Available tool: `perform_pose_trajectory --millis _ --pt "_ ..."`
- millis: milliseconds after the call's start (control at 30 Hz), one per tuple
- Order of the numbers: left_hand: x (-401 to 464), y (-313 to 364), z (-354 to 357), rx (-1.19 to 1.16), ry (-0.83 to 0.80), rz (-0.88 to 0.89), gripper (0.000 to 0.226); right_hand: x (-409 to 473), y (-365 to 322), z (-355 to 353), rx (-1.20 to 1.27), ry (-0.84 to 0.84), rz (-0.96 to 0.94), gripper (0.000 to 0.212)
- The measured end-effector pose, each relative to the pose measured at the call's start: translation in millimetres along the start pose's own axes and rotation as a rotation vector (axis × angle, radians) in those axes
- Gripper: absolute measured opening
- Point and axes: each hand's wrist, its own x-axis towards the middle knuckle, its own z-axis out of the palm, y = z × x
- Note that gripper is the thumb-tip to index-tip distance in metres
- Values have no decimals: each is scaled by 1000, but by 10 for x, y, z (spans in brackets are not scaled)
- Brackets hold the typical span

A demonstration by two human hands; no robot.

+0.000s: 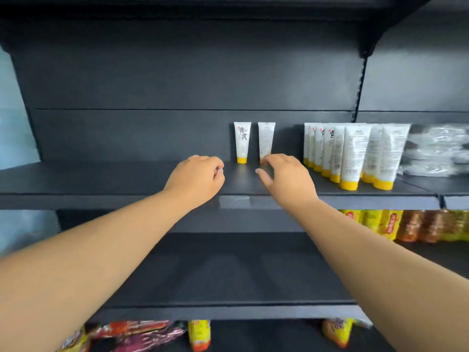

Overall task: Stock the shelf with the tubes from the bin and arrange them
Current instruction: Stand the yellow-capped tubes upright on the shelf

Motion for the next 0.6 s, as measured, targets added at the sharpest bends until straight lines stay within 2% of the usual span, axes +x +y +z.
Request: perform_pose_trajectory --millis 133,400,500,600 --pt "-667 104 -243 -11 -33 96 28 -586 -244 -378 -48 -7 4 35" --pt "-1610 307 -471 -71 -29 83 25 -1567 -431 -744 0 -6 -7 36" --pt "-1965 429 -422 -78 -78 56 24 -1906 -465 -756 46 -33 -7 34" --pt "-2351 565 -301 -76 -158 -10 24 -2293 -460 -664 92 26 -37 26"
